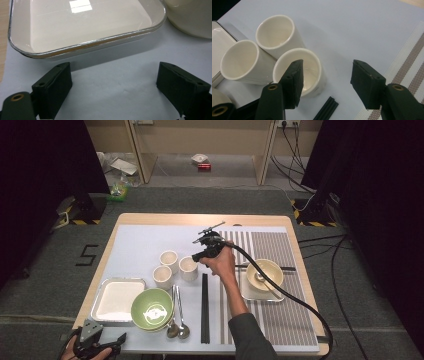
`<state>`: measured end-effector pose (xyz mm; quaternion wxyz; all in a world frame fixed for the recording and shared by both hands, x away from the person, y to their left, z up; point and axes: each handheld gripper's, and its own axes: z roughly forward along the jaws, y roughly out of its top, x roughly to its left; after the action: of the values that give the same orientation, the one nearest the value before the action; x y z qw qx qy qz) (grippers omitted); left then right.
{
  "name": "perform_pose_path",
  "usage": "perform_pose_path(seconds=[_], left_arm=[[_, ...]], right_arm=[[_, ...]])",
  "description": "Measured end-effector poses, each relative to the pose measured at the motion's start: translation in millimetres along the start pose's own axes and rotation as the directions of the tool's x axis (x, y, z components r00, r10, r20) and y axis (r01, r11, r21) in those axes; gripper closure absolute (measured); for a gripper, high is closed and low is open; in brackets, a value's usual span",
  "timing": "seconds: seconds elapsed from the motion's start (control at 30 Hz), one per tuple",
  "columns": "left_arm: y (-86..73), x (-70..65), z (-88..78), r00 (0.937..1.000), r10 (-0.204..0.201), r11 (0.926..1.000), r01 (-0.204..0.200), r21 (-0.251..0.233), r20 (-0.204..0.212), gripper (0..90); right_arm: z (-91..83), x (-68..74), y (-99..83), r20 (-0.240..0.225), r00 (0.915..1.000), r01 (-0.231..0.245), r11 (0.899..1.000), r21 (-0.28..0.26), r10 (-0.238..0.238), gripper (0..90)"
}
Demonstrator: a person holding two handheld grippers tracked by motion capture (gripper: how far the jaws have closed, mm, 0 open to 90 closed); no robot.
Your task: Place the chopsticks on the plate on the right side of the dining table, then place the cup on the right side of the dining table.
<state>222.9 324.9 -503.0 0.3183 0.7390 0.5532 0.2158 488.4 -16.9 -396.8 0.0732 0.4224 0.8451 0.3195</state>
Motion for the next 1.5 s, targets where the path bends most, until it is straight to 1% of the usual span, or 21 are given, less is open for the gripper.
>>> perform_pose_path(seconds=[0.1,0.17,0.2,0.33,0.6,0.67,0.8,0.87,0.9,1.0,1.03,1.1,1.27,1.3,1.33,1.37,1.4,1.5], left_arm=[[0.2,0.0,0.0,1.0000,0.000,1.0000,0.000,0.002,0.000,11.6],[0.2,0.1,0.1,1.0000,0.001,1.0000,-0.001,0.001,0.000,11.7],[0.1,0.1,0.0,1.0000,0.000,1.0000,0.000,0.001,0.001,11.6],[0.2,0.0,-0.1,1.0000,0.000,1.0000,0.000,0.001,0.001,11.6],[-0.1,0.2,-0.1,1.0000,0.001,1.0000,-0.001,0.000,0.002,11.7],[-0.3,0.0,-0.2,1.0000,-0.001,1.0000,0.001,0.000,0.004,11.7],[-0.9,0.0,-0.2,1.0000,-0.001,1.0000,0.001,-0.006,0.005,11.7],[-1.1,0.0,-0.1,1.0000,-0.001,1.0000,0.001,-0.008,0.005,11.7],[-1.3,-0.1,-0.1,1.0000,-0.001,1.0000,0.001,-0.009,0.005,11.7],[-1.1,0.0,-0.1,1.0000,-0.001,1.0000,0.001,-0.008,0.005,11.7],[-1.0,0.0,-0.2,1.0000,-0.001,1.0000,0.001,-0.007,0.005,11.7],[-1.1,-0.3,-0.1,1.0000,-0.004,0.9999,0.004,-0.011,0.007,11.7],[-1.4,-0.3,-0.1,1.0000,-0.004,0.9999,0.004,-0.012,0.006,11.7],[-1.6,-0.2,-0.1,1.0000,-0.003,0.9999,0.003,-0.013,0.006,11.7],[-1.6,-0.1,-0.2,1.0000,-0.001,0.9999,0.001,-0.011,0.005,11.7],[-1.5,0.1,-0.3,1.0000,0.002,1.0000,-0.002,-0.009,0.005,11.7],[-1.5,0.2,-0.4,1.0000,0.003,1.0000,-0.003,-0.008,0.004,11.7],[-1.7,-0.2,-0.2,1.0000,-0.002,0.9999,0.002,-0.012,0.004,11.7]], right_arm=[[4.2,2.9,0.6,-0.002,1.0000,0.007,1.000,0.008,-0.007,45.3],[5.6,3.8,0.6,-0.007,1.0000,0.006,1.000,0.003,-0.006,45.7],[8.9,4.9,-0.1,-0.011,0.9998,0.016,1.000,0.012,-0.016,46.2],[12.9,5.8,-1.7,-0.011,0.9998,0.018,1.000,0.021,-0.018,47.0],[14.1,6.2,-2.1,-0.010,0.9996,0.028,0.999,0.015,-0.028,50.3],[15.0,6.5,-3.2,-0.006,0.9991,0.042,0.999,0.012,-0.042,52.7],[18.4,7.9,-5.1,-0.001,0.9990,0.044,0.999,0.029,-0.044,56.2],[19.4,7.5,-5.3,0.001,0.9990,0.045,0.999,0.031,-0.045,57.4],[21.4,7.3,-5.8,0.004,0.9989,0.046,0.999,0.029,-0.046,59.4],[23.8,7.3,-6.8,0.004,0.9988,0.050,0.998,0.041,-0.050,60.7],[26.0,7.0,-7.5,0.005,0.9988,0.048,0.998,0.041,-0.048,62.9],[27.2,6.8,-8.4,0.009,0.9985,0.052,0.997,0.049,-0.053,64.5],[28.1,8.2,-9.4,-0.003,0.9988,0.049,0.998,0.047,-0.049,68.8],[28.1,8.3,-9.3,-0.005,0.9987,0.051,0.997,0.052,-0.051,69.6],[28.0,7.6,-9.6,0.001,0.9977,0.067,0.995,0.067,-0.068,70.8],[28.0,8.0,-9.8,0.005,0.9980,0.062,0.996,0.071,-0.063,72.0],[27.9,6.9,-10.3,0.009,0.9970,0.075,0.994,0.084,-0.077,73.0],[28.9,6.2,-12.1,0.012,0.9974,0.069,0.992,0.103,-0.071,75.6]])
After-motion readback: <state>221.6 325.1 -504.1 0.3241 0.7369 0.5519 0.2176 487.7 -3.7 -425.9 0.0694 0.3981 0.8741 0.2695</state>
